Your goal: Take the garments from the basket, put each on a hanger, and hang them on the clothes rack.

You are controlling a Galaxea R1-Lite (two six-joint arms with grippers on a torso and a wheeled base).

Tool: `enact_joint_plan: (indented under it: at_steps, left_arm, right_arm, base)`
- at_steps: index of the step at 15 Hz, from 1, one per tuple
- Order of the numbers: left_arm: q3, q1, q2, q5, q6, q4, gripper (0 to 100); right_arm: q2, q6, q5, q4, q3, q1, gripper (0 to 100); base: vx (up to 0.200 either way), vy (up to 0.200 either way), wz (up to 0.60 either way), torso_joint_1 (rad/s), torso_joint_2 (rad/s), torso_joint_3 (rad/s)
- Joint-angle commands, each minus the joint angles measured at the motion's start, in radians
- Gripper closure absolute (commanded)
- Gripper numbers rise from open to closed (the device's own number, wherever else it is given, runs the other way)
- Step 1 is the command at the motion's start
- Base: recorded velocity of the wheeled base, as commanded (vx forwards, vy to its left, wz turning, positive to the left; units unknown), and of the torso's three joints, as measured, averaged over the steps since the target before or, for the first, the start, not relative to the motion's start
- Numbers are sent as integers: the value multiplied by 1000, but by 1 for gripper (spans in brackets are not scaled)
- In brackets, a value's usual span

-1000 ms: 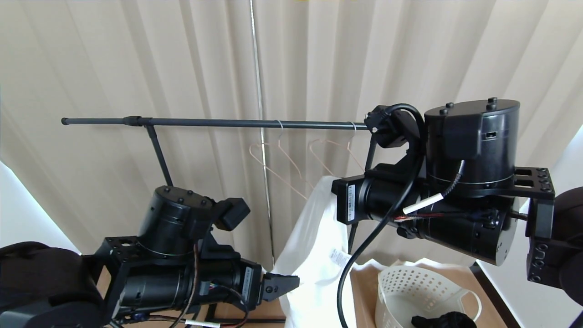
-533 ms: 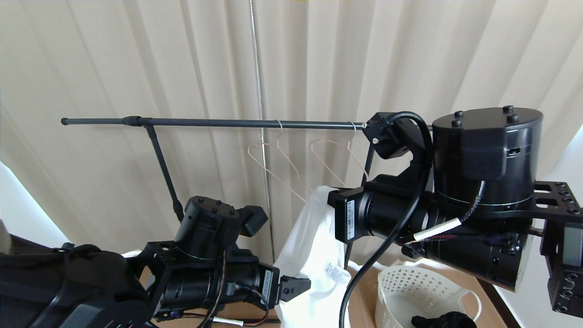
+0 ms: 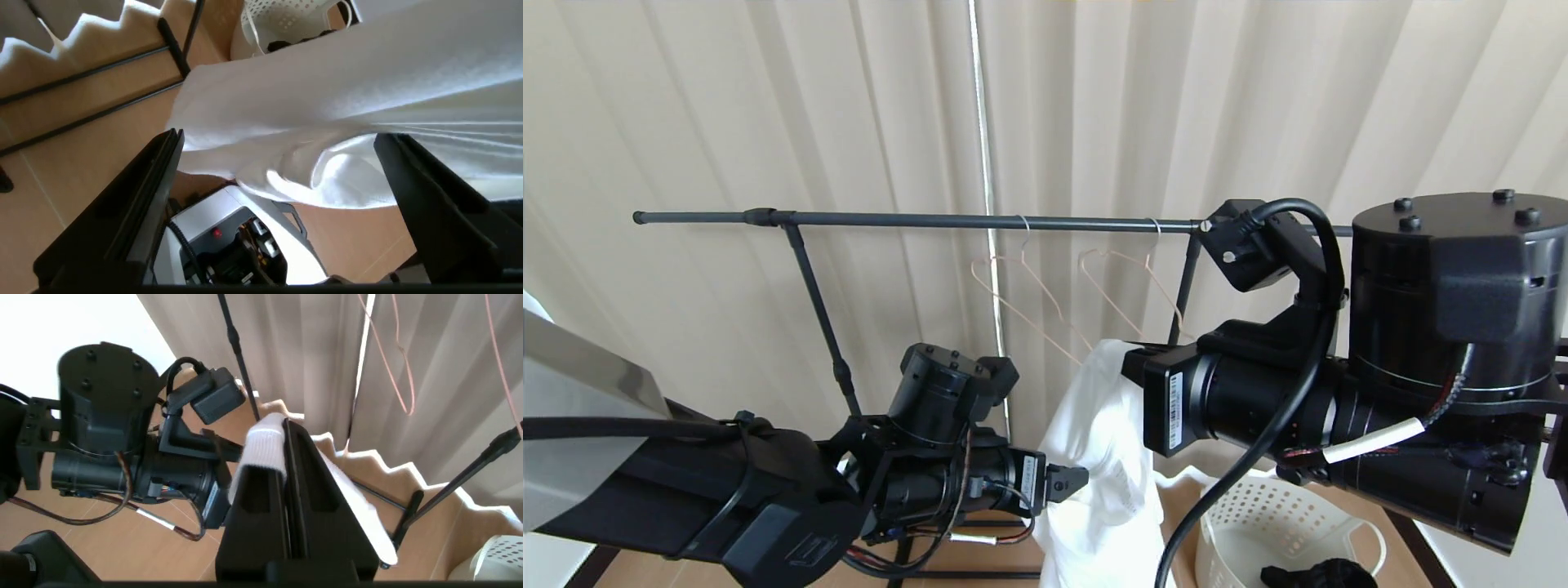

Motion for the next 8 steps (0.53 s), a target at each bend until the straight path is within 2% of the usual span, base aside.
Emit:
enact_joint_plan:
  at_steps: [1,6,8]
  left_arm:
    - [-12,0,28,13,-1,0,0]
    - [-14,-15,65,21,-1,-8,0]
    - [-12,-15,82,32,-1,-42,0]
  right_arm:
    - [-8,-1,0,-1,4,1,100]
    - [-16,-2,0,-1,2,12,100]
    - [-17,-4,0,-1,2,14,100]
  base:
    - [0,0,0,0,0,0]
    - [0,0,0,0,0,0]
    - [0,0,0,0,0,0]
